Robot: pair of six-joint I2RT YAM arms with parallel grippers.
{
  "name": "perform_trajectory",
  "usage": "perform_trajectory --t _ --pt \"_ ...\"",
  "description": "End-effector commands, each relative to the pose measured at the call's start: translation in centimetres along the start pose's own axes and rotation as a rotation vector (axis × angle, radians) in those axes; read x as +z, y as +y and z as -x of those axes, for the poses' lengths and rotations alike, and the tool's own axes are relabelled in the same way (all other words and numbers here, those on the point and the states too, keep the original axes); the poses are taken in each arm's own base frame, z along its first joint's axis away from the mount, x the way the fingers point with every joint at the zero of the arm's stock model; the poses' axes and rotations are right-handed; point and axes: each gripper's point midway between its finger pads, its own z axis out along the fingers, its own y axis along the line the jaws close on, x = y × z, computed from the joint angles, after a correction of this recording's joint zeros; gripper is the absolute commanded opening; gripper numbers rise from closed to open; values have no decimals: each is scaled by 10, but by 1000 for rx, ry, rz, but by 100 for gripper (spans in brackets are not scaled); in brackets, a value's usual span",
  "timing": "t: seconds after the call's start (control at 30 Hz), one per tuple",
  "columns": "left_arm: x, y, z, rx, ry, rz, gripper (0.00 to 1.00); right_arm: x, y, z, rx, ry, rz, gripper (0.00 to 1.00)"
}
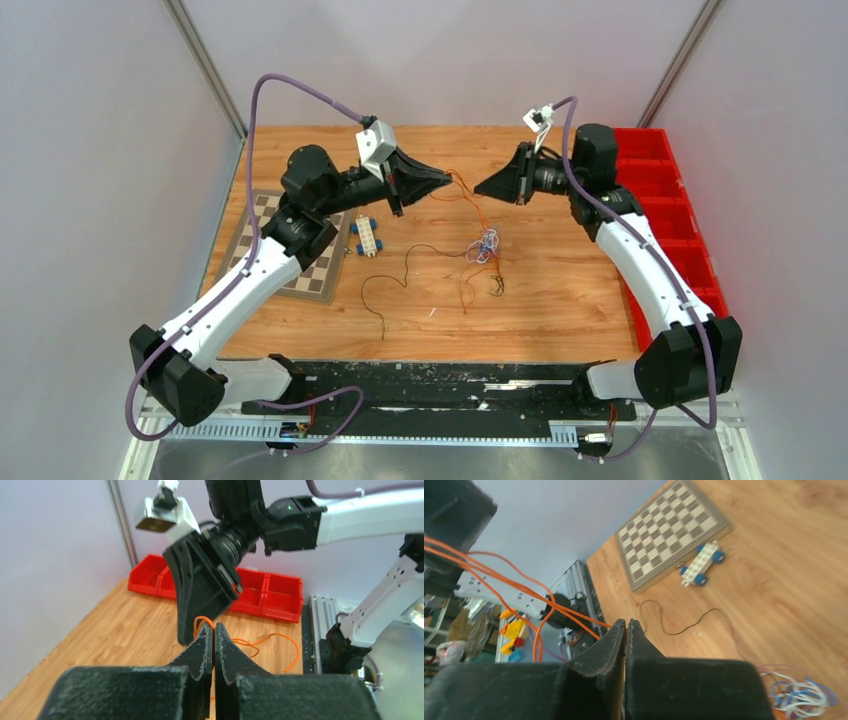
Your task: Untangle the cables
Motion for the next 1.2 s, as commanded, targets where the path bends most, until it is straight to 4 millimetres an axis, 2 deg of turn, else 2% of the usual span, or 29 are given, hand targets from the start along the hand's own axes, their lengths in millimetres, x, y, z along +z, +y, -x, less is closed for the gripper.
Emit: perform_trajectory --t 0.0,0.07,0.1,0.27,0.33,0.4,0.47,0.57,0.73,0.83,0.97,1.17 --pt "6 -7 57 -35 -131 -14 0 3 49 -13 -133 26 91 10" --pt "8 -6 54 -86 -119 -15 0 -2 55 -2 -172 16 88 31" --pt "9 -5 51 -119 -111 -14 0 -7 52 6 -204 12 64 38" --pt "7 0 34 -259 -49 10 0 -47 22 55 -476 -39 -163 79" --pt "6 3 24 -311 -16 25 0 -61 17 73 -624 -56 -255 91" --pt "5 5 16 -354 9 37 0 -71 19 86 -745 -64 -316 99" --pt "6 4 10 -391 33 36 0 -74 29 94 -815 -67 -308 100" --pt "9 -1 8 -432 46 -5 0 -65 56 86 -827 -49 -172 100" --pt "14 -20 16 -513 51 -148 0 -40 82 53 -802 30 1 100" --pt "15 -28 22 -520 45 -223 0 -27 90 31 -776 87 67 100" --pt "14 -42 27 -540 51 -316 0 -20 91 10 -729 134 117 100" --pt "16 -43 31 -521 45 -344 0 -16 116 -18 -623 182 251 100"
